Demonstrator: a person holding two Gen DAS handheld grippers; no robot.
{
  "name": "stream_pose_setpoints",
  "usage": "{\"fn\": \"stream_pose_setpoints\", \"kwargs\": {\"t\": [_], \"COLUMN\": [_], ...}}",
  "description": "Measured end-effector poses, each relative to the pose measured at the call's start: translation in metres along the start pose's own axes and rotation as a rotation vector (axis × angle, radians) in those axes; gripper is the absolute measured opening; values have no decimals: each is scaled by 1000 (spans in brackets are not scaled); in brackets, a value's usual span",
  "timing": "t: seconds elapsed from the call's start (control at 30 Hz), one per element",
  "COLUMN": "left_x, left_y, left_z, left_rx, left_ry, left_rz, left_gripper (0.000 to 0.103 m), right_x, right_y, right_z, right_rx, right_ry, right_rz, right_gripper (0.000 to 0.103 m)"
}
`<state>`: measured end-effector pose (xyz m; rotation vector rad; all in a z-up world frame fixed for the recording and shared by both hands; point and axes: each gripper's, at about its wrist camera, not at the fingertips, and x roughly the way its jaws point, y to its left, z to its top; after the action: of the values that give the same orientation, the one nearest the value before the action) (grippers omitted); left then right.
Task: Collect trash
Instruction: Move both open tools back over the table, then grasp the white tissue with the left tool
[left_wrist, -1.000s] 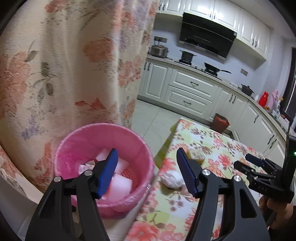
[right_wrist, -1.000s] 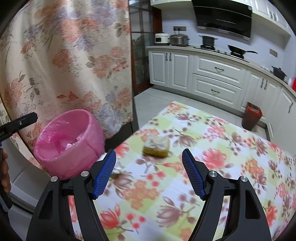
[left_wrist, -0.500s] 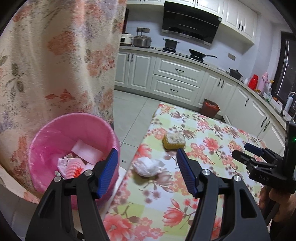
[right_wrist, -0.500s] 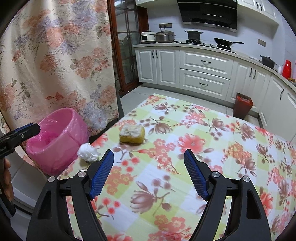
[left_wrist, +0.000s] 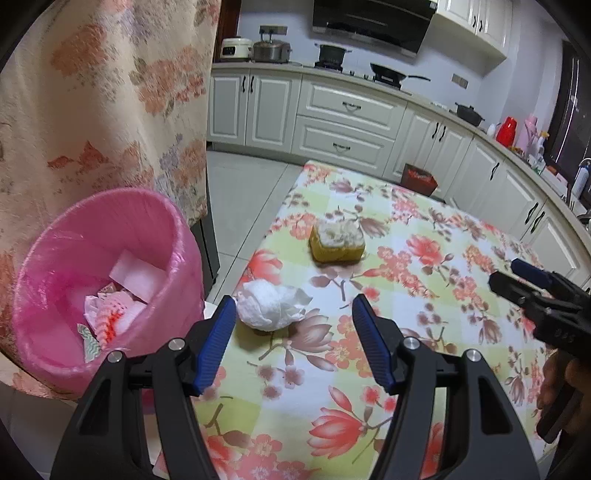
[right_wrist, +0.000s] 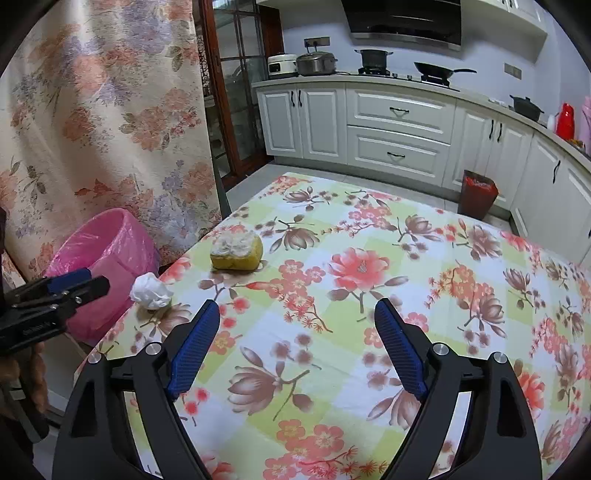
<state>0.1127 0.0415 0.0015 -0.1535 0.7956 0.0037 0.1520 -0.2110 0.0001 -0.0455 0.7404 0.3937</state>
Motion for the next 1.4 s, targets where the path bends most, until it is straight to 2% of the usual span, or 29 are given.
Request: {"fn": "stream_pose_setpoints", "kwargs": {"t": [0.2,0.43,0.73,0.8,1.1,1.17,1.27,1.4], "left_x": [28,57,79,84,99,102,102,99], "left_y": [-1,4,4,4,9,11,12,12], "left_z": [-2,-3,-1,0,2,2,4,8], "left_rx": [12,15,32,39,58,58,73,70], "left_ry": [48,94,128,136,177,184,184,175], "left_rz": [12,39,70,79,111,116,127,99], "left_gripper": [55,52,50,45,41,37,23,19], "right_x": [11,26,44,47,67,71,79,89], "right_y": [-5,-6,-3,-2,10,13,18,27], "right_z": [-2,-1,5,7,18,21,25,31], "right_rx": [6,5,-8,-10,-33,-41,-48,-57], "right_ry": [16,35,54,57,70,72,77,82], "right_rz": [0,7,19,22,45,50,55,64], "right_gripper": [84,84,84,85,85,85,85,85]}}
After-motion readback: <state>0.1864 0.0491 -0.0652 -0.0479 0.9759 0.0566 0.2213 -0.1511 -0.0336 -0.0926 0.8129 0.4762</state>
